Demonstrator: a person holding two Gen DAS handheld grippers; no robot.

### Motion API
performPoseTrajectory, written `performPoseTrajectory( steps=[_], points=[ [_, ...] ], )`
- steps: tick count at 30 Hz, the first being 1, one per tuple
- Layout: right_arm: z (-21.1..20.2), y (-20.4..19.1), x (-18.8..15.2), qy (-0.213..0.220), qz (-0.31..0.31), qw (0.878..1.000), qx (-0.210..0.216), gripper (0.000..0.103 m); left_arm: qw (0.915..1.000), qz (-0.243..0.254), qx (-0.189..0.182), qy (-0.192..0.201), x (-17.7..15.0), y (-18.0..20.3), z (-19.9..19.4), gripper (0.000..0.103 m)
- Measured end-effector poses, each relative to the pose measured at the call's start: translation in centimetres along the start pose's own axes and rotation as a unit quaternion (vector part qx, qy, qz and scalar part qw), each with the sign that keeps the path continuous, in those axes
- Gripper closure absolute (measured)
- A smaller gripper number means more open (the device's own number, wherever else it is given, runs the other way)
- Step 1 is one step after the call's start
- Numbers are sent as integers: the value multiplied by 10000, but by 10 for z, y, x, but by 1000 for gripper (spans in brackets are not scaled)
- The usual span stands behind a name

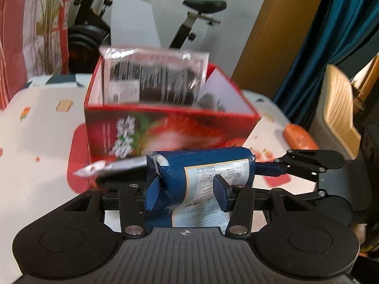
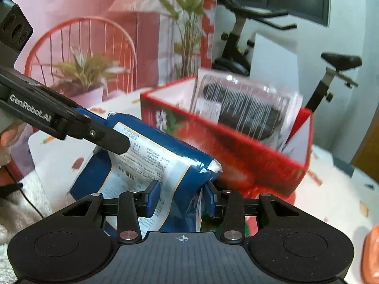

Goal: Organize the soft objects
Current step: 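Lift the blue package with both grippers and carry it over the red box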

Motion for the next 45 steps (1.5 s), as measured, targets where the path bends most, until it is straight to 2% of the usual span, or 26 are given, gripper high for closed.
performPoseTrajectory(
  steps=[5,10,22,25,30,38,45],
  points=[
    [-11,9,30,290,-172,9994,-83,67,9992,231,-85,319,26,9,-15,52],
    [-20,16,62,576,-375,9975,-133,68,9974,153,-196,680,55,9,-23,52],
    [-30,28,134,1107,-955,9888,-312,70,9892,278,-31,1440,114,15,-39,53],
    [-25,33,152,1247,-1010,9864,-357,71,9858,252,17,1658,132,11,-39,53],
    [-12,38,177,1489,-1356,9777,-596,71,9780,524,158,2011,158,6,-31,53],
    [16,58,200,1760,-1729,9655,-835,72,9746,529,128,2174,189,-8,-9,53],
    [51,79,188,1513,-1551,9732,-772,72,9796,584,116,1921,192,-21,25,53]
  ],
)
Point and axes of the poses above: each gripper's, at about its wrist camera, not at the fingertips, and z roughly the way its jaws point, y to its right, x to its top, the point moved 4 cm from there along z, roughly the way its jaws point, and after that the axes turned 6 degrees about y, right-handed, at the moved point
